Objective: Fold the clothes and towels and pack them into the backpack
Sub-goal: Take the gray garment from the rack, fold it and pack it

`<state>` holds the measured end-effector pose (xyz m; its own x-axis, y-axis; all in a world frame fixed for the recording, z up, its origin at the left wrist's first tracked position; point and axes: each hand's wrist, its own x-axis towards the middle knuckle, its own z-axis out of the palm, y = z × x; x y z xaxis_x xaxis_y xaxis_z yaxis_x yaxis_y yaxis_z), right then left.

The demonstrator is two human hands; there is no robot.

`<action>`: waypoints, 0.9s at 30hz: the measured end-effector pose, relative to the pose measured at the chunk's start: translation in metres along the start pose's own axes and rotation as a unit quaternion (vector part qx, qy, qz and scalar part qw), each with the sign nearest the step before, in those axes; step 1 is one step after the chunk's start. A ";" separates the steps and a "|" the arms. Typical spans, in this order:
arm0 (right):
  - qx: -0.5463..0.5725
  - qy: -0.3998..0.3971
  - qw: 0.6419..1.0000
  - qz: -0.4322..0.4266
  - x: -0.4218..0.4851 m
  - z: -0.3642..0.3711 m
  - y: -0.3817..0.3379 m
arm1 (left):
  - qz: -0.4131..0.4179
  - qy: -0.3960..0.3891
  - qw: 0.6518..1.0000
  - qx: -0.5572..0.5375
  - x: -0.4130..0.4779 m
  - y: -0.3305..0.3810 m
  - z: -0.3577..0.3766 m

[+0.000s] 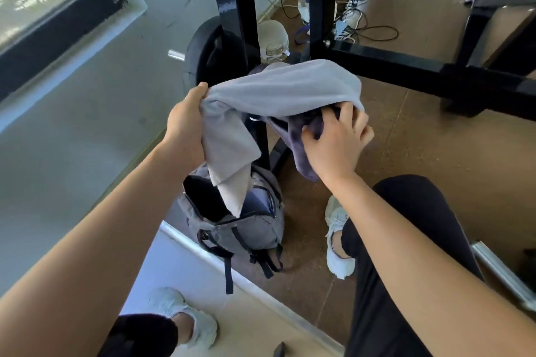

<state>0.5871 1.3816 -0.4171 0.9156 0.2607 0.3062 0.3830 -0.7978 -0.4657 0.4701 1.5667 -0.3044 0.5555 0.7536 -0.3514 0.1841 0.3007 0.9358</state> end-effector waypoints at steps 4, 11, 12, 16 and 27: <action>-0.025 0.026 0.999 -0.025 0.002 0.004 -0.004 | -0.019 -0.049 0.995 0.081 -0.033 -0.029 -0.038; -0.048 0.006 0.999 0.002 0.036 0.005 -0.018 | -0.033 0.041 0.998 0.031 -0.061 -0.057 -0.088; -0.054 -0.007 0.999 -0.002 0.042 0.004 -0.019 | -0.024 0.054 0.998 0.013 -0.063 -0.057 -0.093; -0.044 -0.066 0.992 -0.102 0.053 -0.001 -0.018 | 0.023 0.105 0.994 -0.035 -0.066 -0.049 -0.108; 0.276 -0.057 0.959 -0.009 0.081 -0.004 -0.023 | 0.064 0.255 0.964 -0.030 -0.061 -0.055 -0.128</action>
<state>0.6522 1.4188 -0.3782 0.9037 0.3542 0.2407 0.3768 -0.3907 -0.8398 0.3225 1.5792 -0.3383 0.0964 0.9716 -0.2162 0.0849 0.2084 0.9744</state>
